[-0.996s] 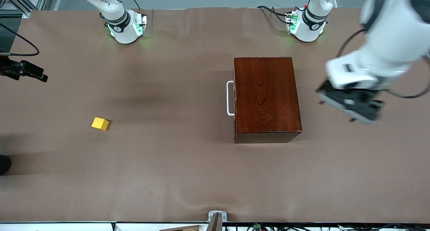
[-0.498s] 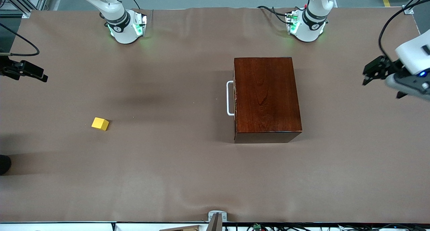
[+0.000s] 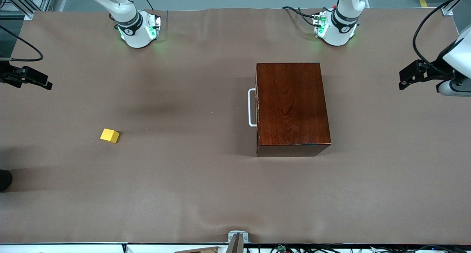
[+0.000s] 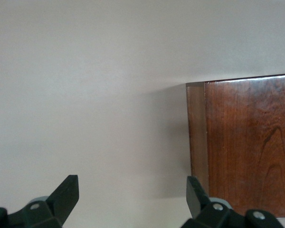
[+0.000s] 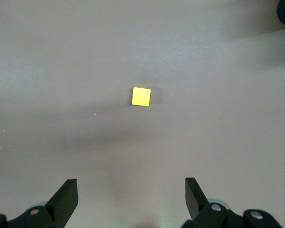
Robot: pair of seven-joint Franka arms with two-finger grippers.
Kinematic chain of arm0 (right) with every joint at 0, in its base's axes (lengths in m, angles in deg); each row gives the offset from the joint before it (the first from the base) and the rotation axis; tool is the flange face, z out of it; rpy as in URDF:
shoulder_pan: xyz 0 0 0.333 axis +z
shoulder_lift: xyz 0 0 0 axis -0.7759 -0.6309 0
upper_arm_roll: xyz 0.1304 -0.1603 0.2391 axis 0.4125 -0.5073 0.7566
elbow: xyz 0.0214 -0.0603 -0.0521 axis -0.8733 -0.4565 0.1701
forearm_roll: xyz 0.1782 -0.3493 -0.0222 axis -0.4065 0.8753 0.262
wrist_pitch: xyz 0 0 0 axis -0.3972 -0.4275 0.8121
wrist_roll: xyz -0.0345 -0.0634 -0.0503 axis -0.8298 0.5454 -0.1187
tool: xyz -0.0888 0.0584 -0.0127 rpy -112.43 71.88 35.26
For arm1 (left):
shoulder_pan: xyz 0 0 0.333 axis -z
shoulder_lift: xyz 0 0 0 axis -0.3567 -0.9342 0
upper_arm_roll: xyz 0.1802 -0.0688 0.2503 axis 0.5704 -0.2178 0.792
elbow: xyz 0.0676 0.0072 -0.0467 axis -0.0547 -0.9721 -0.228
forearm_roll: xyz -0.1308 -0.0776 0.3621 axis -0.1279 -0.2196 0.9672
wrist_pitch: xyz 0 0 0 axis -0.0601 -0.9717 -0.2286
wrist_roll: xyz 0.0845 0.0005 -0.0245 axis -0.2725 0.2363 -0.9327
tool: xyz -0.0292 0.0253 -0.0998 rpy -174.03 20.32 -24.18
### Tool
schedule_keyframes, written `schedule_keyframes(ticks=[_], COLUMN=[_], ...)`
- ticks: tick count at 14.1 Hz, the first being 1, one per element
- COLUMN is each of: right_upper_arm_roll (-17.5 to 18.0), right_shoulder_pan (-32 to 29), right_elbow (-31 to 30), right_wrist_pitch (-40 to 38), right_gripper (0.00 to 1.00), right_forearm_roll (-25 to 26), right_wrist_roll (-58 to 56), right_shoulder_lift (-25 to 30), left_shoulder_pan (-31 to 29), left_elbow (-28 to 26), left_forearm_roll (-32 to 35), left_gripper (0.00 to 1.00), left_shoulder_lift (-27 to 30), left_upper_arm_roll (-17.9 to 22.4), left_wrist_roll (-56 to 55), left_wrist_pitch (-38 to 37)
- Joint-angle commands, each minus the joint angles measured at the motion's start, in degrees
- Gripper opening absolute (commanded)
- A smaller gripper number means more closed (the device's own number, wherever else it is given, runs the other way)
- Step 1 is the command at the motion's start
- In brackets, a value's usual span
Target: Open drawer, take yellow block, close drawer
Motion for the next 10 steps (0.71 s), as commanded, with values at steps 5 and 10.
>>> schedule_keyframes(ticks=[5, 10], right_upper_arm_roll=[0.25, 0.25], right_shoulder_pan=[-0.31, -0.22], right_elbow=[0.38, 0.38], right_wrist_pitch=[-0.49, -0.49], right_gripper=[1.00, 1.00], right_forearm_roll=[-0.05, -0.05], right_wrist_roll=[0.09, 0.09], right_shoulder_lift=[0.11, 0.11], left_shoulder_pan=[0.16, 0.25], left_elbow=[-5.27, -5.18], left_forearm_roll=[-3.24, -3.15], left_gripper=[1.00, 1.00], left_shoulder_lift=[4.15, 3.79], left_upper_arm_roll=[2.60, 2.34], left_wrist_roll=[-0.60, -0.60], left_wrist_pitch=[2.65, 3.09])
